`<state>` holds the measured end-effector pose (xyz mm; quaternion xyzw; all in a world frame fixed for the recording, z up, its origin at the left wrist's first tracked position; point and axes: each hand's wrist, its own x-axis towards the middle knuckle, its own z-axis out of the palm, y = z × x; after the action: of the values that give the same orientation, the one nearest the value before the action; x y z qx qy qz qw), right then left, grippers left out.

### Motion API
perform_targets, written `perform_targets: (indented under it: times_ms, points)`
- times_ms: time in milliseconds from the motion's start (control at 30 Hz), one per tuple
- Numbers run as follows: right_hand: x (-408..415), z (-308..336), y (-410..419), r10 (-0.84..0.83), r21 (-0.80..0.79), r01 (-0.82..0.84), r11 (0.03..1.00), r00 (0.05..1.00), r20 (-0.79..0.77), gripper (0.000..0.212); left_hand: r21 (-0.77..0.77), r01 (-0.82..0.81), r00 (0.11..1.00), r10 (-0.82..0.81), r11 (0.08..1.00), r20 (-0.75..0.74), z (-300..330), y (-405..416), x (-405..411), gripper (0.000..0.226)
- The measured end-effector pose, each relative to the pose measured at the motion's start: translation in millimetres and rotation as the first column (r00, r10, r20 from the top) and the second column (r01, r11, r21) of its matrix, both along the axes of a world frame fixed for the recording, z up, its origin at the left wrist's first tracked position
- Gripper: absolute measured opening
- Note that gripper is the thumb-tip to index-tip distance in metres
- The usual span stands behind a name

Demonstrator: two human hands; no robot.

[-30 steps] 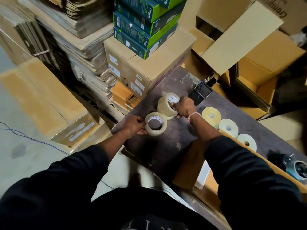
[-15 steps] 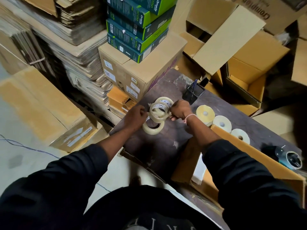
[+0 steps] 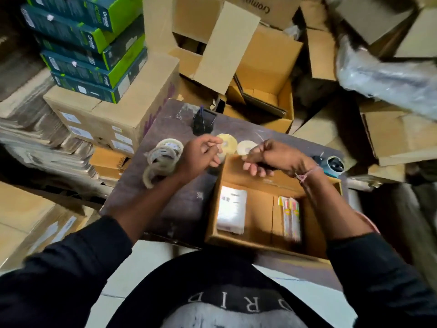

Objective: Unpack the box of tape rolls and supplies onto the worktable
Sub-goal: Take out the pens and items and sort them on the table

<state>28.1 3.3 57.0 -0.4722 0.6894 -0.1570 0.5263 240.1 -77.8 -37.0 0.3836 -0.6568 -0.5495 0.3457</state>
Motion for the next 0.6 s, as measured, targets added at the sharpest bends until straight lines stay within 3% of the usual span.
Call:
perform_targets:
  times_ms: [67, 200, 267, 333, 433, 500, 600]
  points:
    - [-14.4, -3.2, 27.5, 0.077, 0.145, -0.056, 0.988, 0.987, -0.142, 0.027, 0.012, 0.062, 0.998, -0.063, 0.998, 0.012, 10.4, 13.9, -23.6, 0.02]
    - [-49.7, -46.1, 86.6, 0.059, 0.318, 0.119, 0.941, 0.865, -0.499, 0.036, 0.044, 0.322, 0.941, -0.325, 0.946, 0.096, 12.5, 43.7, -68.5, 0.014]
    - [-71.6, -77.7, 100.5, 0.098, 0.404, 0.172, 0.898, 0.819, -0.566, 0.033, 0.1, 0.407, 0.885, -0.419, 0.908, 0.205, 4.1, 56.1, -88.0, 0.013]
    - [-84.3, -108.4, 109.9, 0.084, 0.357, 0.191, 0.914, 0.774, -0.628, 0.02, 0.163, 0.443, 0.829, -0.473, 0.881, 0.3, -4.4, 66.4, -105.2, 0.016]
    - [-79.6, -134.8, 123.9, 0.085, 0.285, 0.15, 0.947, 0.736, -0.671, 0.042, 0.258, 0.474, 0.74, -0.54, 0.842, 0.402, -16.9, 79.0, -125.4, 0.021]
    - [-78.7, -151.4, 128.6, 0.033, 0.208, 0.16, 0.965, 0.711, -0.702, 0.042, 0.294, 0.481, 0.683, -0.564, 0.826, 0.464, -29.5, 83.5, -134.6, 0.027]
    - [-86.9, -177.6, 126.3, -0.142, 0.131, 0.312, 0.941, 0.716, -0.683, 0.049, 0.345, 0.478, 0.617, -0.588, 0.808, 0.523, -42.9, 88.1, -141.8, 0.032]
